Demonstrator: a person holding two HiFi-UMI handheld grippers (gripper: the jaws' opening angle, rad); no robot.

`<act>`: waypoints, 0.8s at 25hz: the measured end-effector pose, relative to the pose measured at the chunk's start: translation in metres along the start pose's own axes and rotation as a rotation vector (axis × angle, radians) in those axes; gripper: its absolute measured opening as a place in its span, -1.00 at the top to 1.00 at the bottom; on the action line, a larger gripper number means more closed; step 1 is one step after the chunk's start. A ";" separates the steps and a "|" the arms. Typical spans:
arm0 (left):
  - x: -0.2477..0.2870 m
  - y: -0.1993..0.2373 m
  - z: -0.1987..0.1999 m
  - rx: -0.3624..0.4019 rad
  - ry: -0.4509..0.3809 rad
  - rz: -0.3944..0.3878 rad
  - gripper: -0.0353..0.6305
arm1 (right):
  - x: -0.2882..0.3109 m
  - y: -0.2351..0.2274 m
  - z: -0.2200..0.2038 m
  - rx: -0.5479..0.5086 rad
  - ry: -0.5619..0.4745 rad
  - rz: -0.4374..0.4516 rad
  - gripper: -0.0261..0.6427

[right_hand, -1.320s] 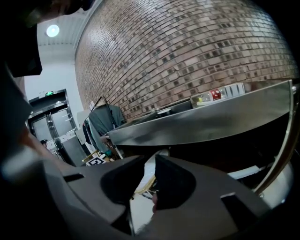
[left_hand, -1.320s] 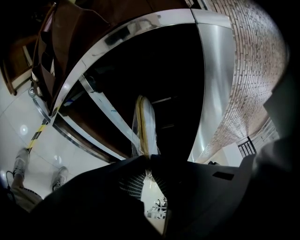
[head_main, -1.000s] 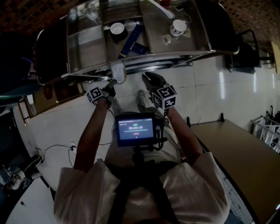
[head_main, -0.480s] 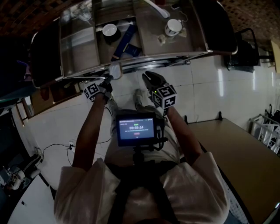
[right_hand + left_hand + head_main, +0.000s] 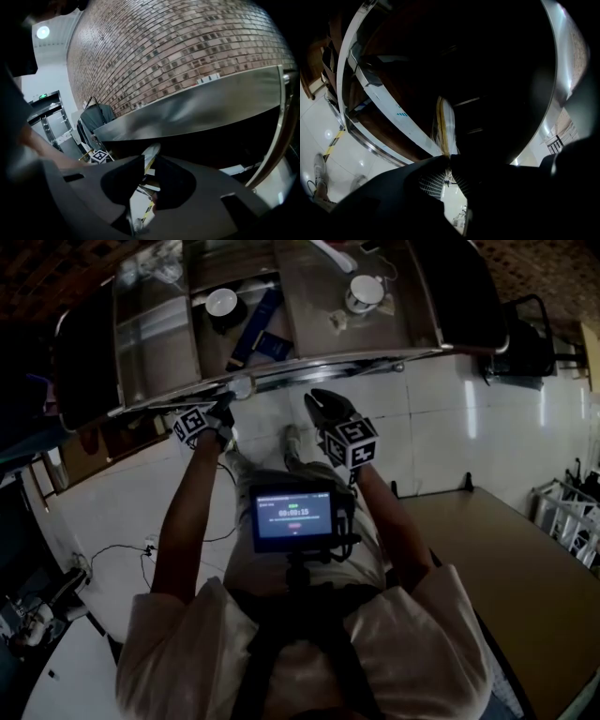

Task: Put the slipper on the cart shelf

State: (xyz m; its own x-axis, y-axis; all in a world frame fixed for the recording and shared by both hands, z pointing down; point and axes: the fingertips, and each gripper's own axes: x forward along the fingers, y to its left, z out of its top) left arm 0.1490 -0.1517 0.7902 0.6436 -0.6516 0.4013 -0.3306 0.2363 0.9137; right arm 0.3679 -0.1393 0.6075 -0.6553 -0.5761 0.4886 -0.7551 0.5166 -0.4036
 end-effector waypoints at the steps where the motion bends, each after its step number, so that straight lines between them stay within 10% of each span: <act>1: 0.002 0.003 0.002 0.000 -0.009 -0.005 0.78 | 0.000 -0.001 -0.002 0.004 0.003 -0.001 0.68; 20: 0.000 0.026 0.042 0.054 -0.093 0.054 0.77 | 0.021 0.003 -0.016 0.005 0.071 0.041 0.68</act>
State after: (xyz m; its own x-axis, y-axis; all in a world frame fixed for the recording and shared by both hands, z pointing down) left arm 0.1114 -0.1763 0.8113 0.5582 -0.7035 0.4399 -0.4012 0.2353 0.8853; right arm 0.3519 -0.1394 0.6290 -0.6828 -0.5081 0.5249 -0.7278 0.5358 -0.4281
